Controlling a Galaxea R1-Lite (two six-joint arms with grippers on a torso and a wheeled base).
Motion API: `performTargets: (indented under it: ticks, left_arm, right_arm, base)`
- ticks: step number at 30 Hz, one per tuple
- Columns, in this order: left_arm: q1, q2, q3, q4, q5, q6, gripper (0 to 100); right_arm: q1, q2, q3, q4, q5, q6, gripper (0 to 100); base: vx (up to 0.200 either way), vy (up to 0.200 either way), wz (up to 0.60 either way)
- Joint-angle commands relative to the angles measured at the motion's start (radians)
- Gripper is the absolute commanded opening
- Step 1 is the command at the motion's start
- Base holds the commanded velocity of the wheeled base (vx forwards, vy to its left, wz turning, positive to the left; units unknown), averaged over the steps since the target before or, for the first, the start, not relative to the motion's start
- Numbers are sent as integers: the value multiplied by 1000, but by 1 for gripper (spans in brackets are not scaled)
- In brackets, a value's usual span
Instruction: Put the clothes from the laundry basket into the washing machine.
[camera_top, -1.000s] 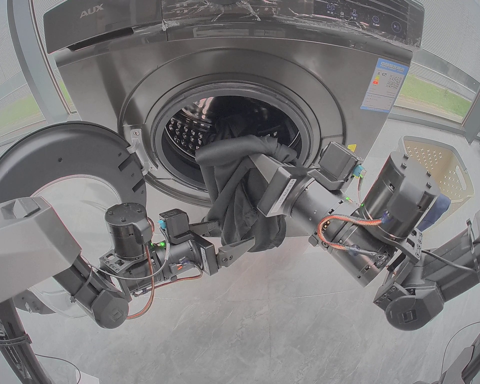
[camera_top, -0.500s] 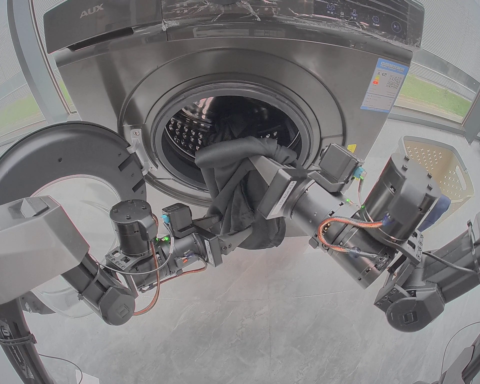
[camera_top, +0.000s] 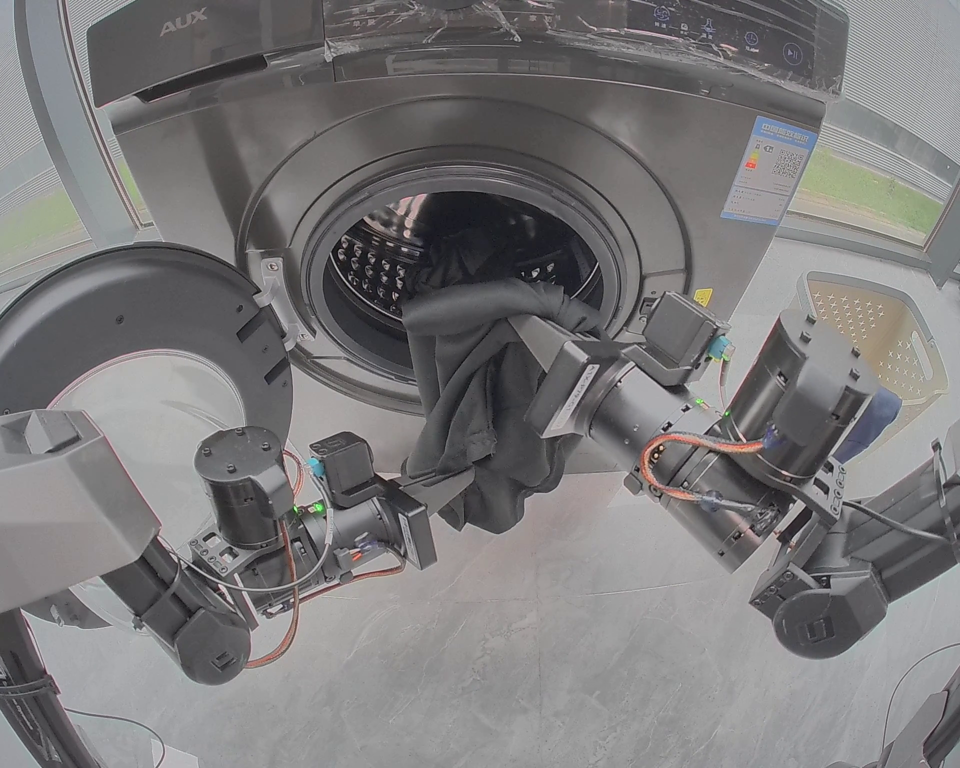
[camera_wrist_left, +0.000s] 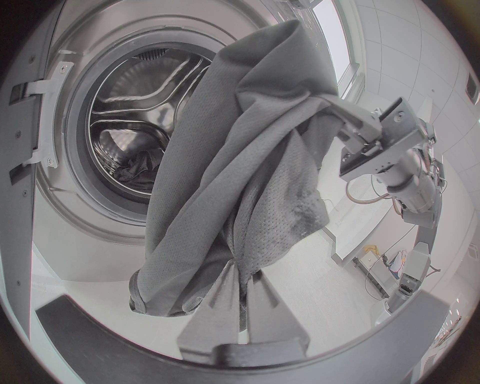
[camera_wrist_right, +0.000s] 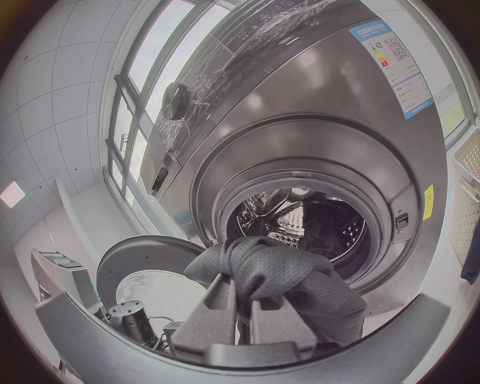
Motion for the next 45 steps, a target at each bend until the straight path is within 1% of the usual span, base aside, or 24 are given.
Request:
performTargets:
  ticks: [1,3,5,6,11,24,29,30,33,45]
  left_arm:
    - [-16,-41,49,-10,0,1,0]
    - [-20,-41,53,-12,0,1,0]
    - [-20,-41,58,-12,-1,7,0]
    - [-21,-40,57,-10,-1,7,100]
    - [-12,-31,40,-19,2,-2,100]
    - [-7,17,17,-41,5,-2,100]
    - [-3,57,-6,-70,41,-1,100]
    - [5,61,-6,-79,48,-1,0]
    - [13,60,-8,-87,51,-1,0]
    - [7,42,-6,-110,51,-5,0]
  right_arm:
    - [-6,11,0,0,0,-1,0]
    - [-4,12,-2,-2,0,-1,0]
    - [-2,11,-2,-2,0,-3,0]
    - [-1,11,-2,-2,0,-3,0]
    - [4,9,0,-2,0,-3,0]
    - [11,9,-3,-2,0,-4,0]
    - [11,7,0,-2,0,-4,0]
    - [13,7,0,-2,0,-4,0]
    - [13,6,0,-2,0,-4,0]
    - [8,11,1,-2,0,-4,0]
  base:
    - [0,0,0]
    - [0,0,0]
    - [0,0,0]
    - [0,0,0]
    - [0,0,0]
    - [0,0,0]
    - [0,0,0]
    - [0,0,0]
    - [0,0,0]
    - [0,0,0]
